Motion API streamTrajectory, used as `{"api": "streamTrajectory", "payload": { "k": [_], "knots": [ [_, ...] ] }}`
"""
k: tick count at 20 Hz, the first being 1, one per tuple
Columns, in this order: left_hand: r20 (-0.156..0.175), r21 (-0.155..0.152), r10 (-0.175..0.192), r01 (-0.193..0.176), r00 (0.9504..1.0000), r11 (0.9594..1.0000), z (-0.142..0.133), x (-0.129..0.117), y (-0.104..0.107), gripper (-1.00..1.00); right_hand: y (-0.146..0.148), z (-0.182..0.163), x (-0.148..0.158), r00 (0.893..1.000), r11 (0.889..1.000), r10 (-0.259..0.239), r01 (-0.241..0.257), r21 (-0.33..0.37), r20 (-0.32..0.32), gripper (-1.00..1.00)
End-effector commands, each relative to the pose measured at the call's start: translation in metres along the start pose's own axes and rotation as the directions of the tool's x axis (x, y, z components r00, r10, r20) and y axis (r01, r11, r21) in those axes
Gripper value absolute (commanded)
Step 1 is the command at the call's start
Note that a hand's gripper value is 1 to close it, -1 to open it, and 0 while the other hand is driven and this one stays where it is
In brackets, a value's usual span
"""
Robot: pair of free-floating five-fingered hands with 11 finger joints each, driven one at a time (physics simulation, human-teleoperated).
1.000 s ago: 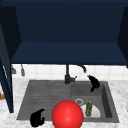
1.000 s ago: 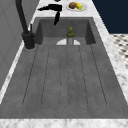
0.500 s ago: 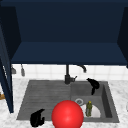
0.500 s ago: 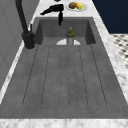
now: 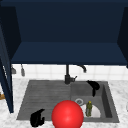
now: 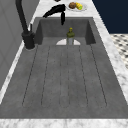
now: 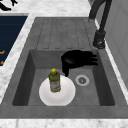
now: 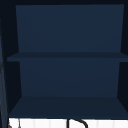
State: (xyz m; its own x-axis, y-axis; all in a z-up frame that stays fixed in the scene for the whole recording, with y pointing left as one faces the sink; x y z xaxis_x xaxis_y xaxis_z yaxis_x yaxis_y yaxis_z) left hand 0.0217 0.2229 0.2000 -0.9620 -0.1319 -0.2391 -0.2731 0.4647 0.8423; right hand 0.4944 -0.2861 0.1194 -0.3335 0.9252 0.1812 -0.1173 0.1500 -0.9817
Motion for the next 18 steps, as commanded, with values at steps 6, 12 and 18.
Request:
{"api": "streamTrajectory", "payload": {
  "k": [6, 12, 18],
  "knots": [
    [0.0, 0.0, 0.0, 0.0, 1.0, 1.0, 0.0, 0.0, 0.0, 0.0, 0.0, 0.001, 0.0, 1.0, 1.0, 0.0, 0.0, -0.001, 0.0, -1.0],
    [0.0, 0.0, 0.0, 0.0, 1.0, 1.0, 0.0, 0.0, 0.0, 0.0, -0.011, 0.017, -0.022, 0.999, 0.998, -0.051, 0.051, -0.033, -0.001, -1.0],
    [0.0, 0.0, 0.0, 0.0, 1.0, 1.0, 0.0, 0.0, 0.0, 0.0, -0.019, 0.035, -0.04, 0.998, 0.997, -0.069, 0.069, -0.046, -0.005, -1.0]
  ]
}}
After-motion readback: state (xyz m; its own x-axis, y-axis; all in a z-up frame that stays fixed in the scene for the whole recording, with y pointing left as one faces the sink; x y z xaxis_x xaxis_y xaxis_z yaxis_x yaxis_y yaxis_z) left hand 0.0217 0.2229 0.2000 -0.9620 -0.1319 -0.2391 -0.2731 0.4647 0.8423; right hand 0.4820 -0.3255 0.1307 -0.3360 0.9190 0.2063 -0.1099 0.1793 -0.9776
